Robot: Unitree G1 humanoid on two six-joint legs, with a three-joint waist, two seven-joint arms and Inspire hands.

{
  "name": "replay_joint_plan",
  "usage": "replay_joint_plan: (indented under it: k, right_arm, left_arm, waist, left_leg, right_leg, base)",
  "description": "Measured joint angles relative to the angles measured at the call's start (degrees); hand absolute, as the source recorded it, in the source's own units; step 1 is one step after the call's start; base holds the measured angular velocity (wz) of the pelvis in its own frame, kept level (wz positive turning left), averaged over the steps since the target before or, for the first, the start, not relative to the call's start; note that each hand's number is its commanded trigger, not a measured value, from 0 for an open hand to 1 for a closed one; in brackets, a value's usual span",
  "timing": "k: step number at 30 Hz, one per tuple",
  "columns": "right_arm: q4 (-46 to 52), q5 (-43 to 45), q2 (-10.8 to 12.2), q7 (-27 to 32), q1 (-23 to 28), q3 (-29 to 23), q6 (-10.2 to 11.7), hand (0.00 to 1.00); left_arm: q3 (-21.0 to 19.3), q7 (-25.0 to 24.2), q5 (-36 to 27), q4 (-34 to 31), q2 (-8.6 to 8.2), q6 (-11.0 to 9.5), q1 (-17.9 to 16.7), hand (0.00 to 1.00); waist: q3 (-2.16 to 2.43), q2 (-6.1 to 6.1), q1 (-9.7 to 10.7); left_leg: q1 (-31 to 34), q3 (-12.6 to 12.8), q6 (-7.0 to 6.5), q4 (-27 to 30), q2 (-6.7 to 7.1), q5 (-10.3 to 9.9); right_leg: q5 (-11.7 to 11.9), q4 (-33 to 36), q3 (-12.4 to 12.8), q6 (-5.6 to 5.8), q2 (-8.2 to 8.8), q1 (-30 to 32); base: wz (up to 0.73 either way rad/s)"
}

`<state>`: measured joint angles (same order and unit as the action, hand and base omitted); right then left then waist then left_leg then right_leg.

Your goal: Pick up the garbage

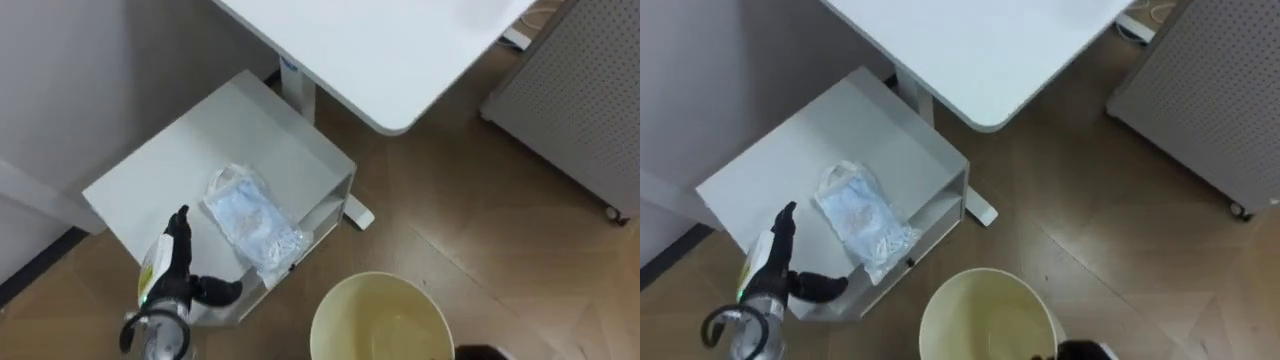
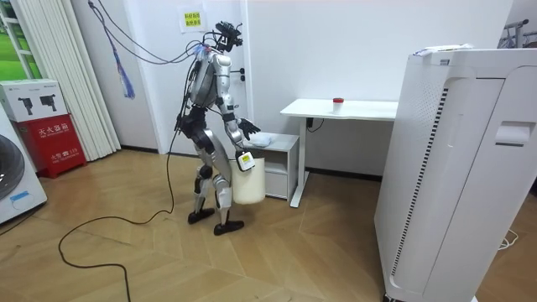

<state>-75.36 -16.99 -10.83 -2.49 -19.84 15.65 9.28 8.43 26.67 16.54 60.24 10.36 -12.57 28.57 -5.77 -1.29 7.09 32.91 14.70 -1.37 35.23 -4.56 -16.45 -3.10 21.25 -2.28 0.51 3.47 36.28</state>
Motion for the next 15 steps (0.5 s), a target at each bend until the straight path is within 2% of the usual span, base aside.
replay_joint_plan:
  k: [1, 2, 3, 4, 6, 15]
  right_arm:
    - [0.01, -0.46, 0.23, 0.34, -0.23, 0.27, 0.03, 1.00]
    - [0.03, -0.77, 0.32, 0.57, -0.18, 0.24, 0.03, 1.00]
    - [0.68, -0.95, 0.54, 0.94, -0.24, 0.07, -0.12, 1.00]
    - [1.83, -1.21, 0.51, 0.97, -0.23, 0.29, -0.57, 1.00]
    - [2.26, -2.56, 0.54, 0.90, -0.39, 0.86, -0.60, 1.00]
    - [3.35, -4.19, 0.17, 0.29, -0.29, 2.18, -0.56, 1.00]
  left_arm:
    - [1.12, 0.71, -0.15, 0.94, 0.23, -0.53, 1.21, 0.00]
    - [2.03, 0.82, -0.14, 1.44, 0.31, -0.76, 2.17, 0.00]
    - [3.94, 1.15, -0.13, 1.73, 0.73, -0.82, 3.88, 0.00]
    - [5.61, 1.70, -0.03, 1.74, 0.89, -0.82, 4.57, 0.00]
    - [7.24, 2.31, 0.51, 1.87, 0.93, -0.81, 4.65, 0.00]
    - [8.02, 6.90, 1.19, 1.64, 1.57, -0.81, 6.72, 0.00]
  waist:
    - [-0.41, -0.20, 0.77]
    - [-0.46, -0.54, 0.98]
    - [-0.55, -0.19, 0.74]
    - [-0.44, 0.12, 0.71]
    - [-0.57, -0.14, 0.61]
    - [-0.62, -0.51, 1.58]
  left_leg:
    - [2.91, -1.77, 0.49, -0.49, -0.37, 0.07]
    - [4.26, -2.83, 1.00, -3.67, -1.07, 1.13]
    - [6.13, -1.91, -0.79, -3.46, -2.45, 3.35]
    - [6.64, 0.05, -1.48, -3.29, -2.74, 3.29]
    - [6.93, 0.65, -1.79, -2.63, -2.81, 3.08]
    - [6.77, 1.59, -1.51, -1.95, -3.09, 2.91]
  right_leg:
    - [0.39, 0.16, 3.11, 0.64, -0.43, 0.38]
    - [0.38, 0.59, 3.41, 0.75, -0.88, 1.02]
    - [-0.14, 1.85, 3.49, 1.50, -1.30, 2.73]
    - [-0.12, 1.81, 2.08, 1.61, -0.98, 3.62]
    - [0.20, 1.99, 0.30, 1.40, -0.60, 4.10]
    - [-0.24, 5.74, 0.23, 0.41, -0.54, 5.87]
  base:
    - [0.10]
    - [0.04]
    - [-0.10]
    - [-0.18]
    - [-0.21]
    - [-0.06]
